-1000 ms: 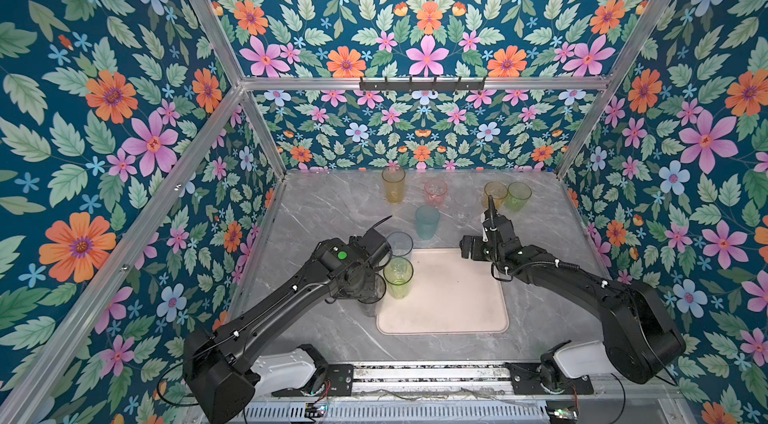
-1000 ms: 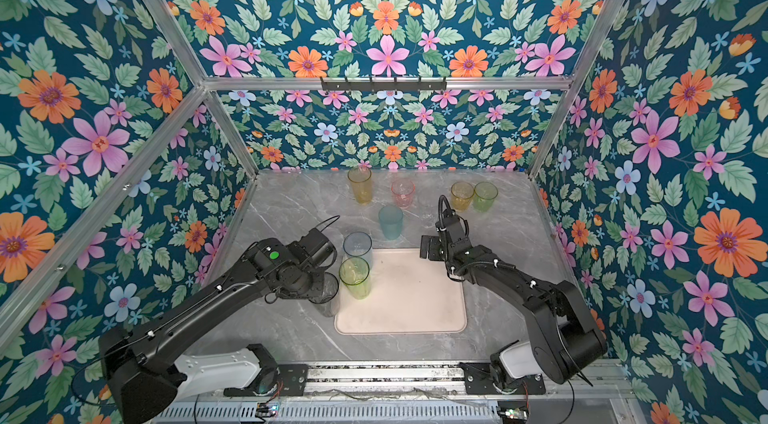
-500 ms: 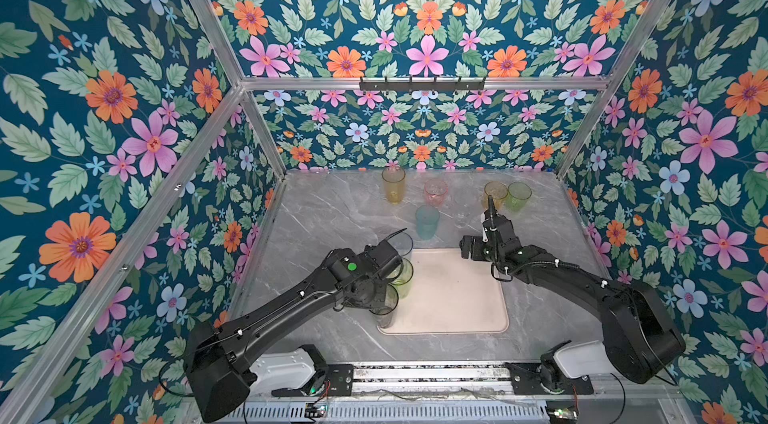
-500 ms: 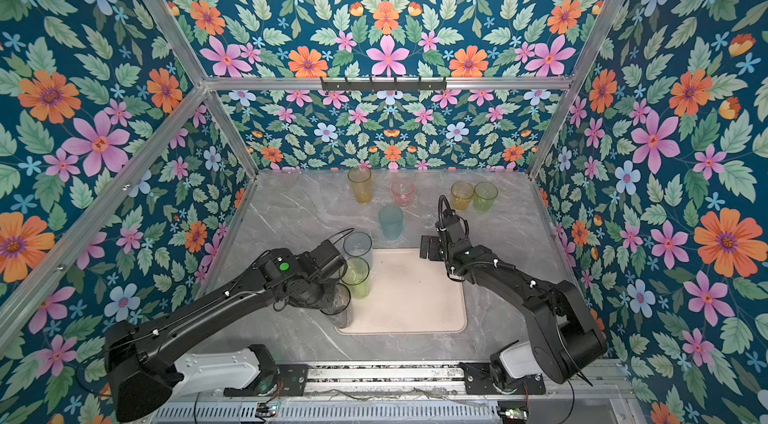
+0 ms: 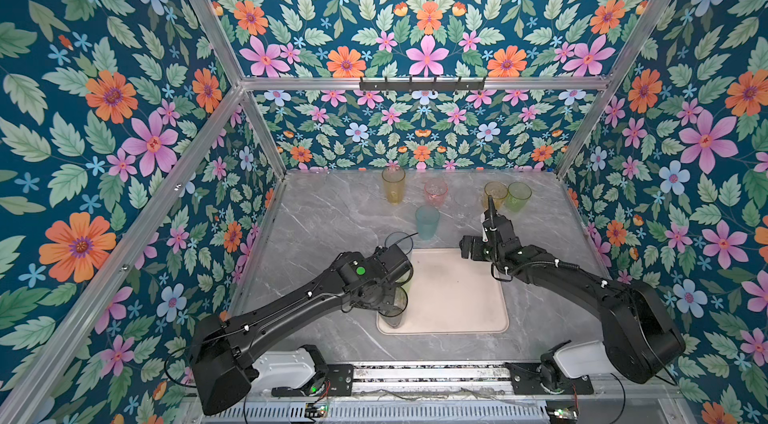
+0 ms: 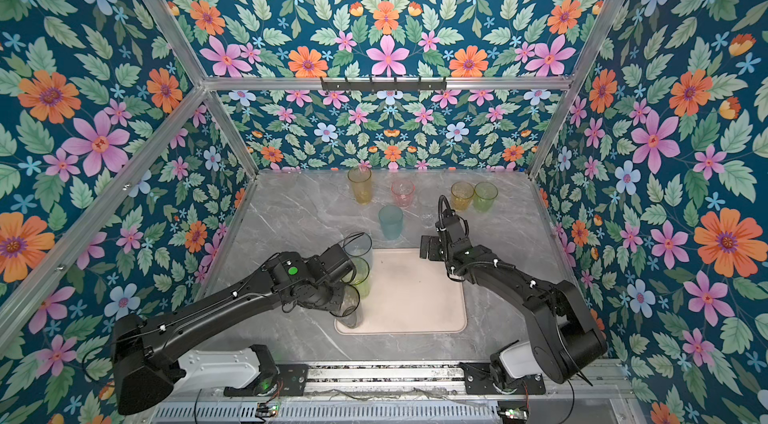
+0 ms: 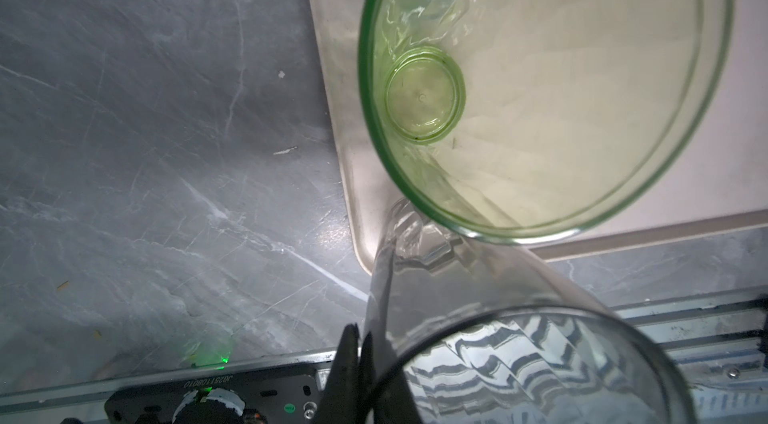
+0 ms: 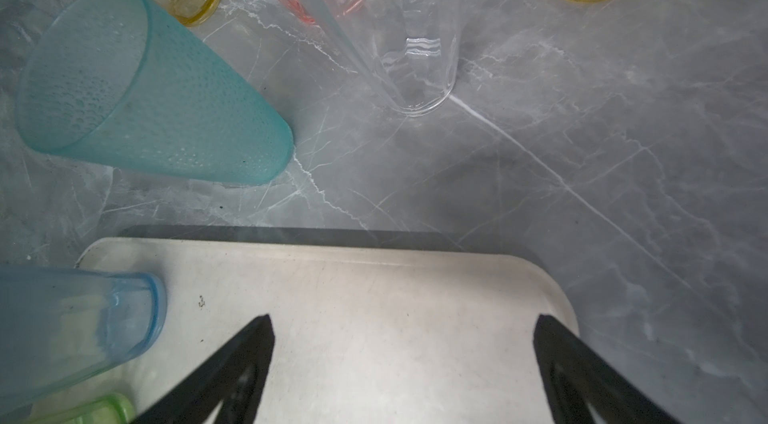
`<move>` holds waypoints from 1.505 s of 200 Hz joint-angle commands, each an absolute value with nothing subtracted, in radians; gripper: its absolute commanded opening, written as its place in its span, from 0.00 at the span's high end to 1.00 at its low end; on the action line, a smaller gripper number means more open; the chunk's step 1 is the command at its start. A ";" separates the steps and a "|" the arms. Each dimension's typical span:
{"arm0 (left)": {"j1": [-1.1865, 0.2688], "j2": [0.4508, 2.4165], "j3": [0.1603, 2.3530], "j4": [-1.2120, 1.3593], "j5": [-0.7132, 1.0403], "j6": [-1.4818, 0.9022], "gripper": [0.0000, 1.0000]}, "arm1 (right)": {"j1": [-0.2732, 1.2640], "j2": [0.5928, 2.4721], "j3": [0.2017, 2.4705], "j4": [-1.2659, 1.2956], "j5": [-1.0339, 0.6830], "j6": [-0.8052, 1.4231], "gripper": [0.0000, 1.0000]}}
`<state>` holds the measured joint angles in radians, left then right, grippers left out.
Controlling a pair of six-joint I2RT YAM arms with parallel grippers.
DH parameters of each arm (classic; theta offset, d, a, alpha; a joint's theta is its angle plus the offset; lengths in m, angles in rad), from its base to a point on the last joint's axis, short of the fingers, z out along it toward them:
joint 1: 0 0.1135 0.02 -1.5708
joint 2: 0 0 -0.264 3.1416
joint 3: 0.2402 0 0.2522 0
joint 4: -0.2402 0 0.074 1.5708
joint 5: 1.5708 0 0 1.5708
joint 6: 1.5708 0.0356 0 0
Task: Place the glasses into the tray
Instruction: 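Lower the smoky grey glass onto the tray nearer the robot than the green glass, then open the left gripper to release the smoky grey glass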
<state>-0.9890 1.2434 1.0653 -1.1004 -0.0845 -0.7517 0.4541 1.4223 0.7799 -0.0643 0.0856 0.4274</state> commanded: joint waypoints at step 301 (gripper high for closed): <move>-1.027 1.289 1.026 -1.007 -0.087 -0.741 0.99 | 0.454 1.433 0.799 -0.095 0.090 0.440 0.01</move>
